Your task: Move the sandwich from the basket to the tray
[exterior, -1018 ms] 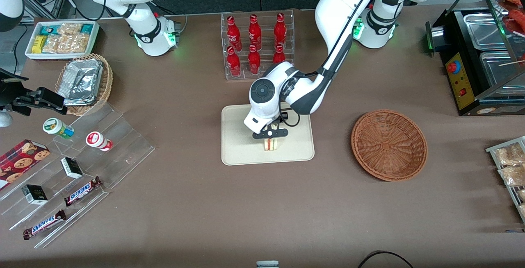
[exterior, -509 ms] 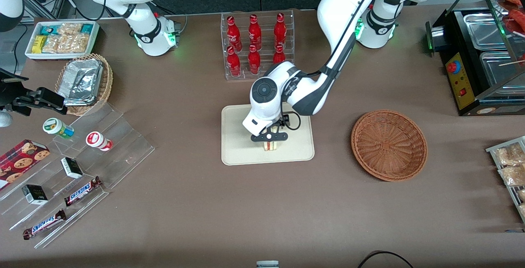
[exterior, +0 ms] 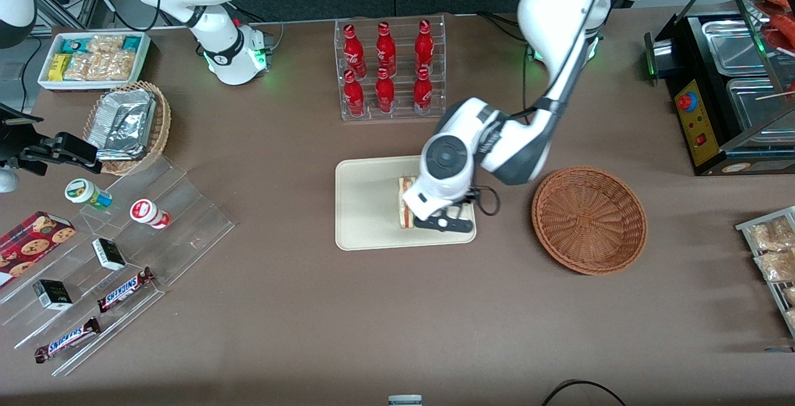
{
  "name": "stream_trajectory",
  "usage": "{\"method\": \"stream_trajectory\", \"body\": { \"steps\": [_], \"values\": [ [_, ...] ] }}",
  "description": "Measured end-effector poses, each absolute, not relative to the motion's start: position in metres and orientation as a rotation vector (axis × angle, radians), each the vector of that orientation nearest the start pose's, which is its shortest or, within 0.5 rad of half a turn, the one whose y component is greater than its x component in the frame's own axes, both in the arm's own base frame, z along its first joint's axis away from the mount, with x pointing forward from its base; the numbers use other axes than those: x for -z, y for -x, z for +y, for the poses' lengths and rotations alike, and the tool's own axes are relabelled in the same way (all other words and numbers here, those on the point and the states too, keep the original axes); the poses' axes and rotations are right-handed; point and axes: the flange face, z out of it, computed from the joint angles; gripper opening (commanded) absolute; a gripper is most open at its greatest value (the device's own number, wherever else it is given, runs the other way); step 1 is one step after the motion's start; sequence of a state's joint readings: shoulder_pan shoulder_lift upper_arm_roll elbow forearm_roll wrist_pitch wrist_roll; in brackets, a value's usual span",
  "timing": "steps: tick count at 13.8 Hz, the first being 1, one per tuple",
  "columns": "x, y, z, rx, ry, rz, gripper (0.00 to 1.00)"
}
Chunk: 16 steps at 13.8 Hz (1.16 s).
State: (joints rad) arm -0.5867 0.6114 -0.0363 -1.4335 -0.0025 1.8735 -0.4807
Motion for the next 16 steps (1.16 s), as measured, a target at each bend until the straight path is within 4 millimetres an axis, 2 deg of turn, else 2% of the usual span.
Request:
{"method": "stream_trajectory", "body": {
  "steps": [4, 8, 12, 16],
  "values": [
    [-0.354, -0.608, -0.329, -0.226, 3.083, 0.100, 1.00],
    [-0.377, -0.631, -0.250, -0.217, 3.117, 0.095, 1.00],
    [-0.397, -0.643, -0.176, -0.212, 3.148, 0.069, 1.00],
    [-0.428, -0.639, -0.130, -0.245, 3.153, 0.076, 1.00]
  ]
}}
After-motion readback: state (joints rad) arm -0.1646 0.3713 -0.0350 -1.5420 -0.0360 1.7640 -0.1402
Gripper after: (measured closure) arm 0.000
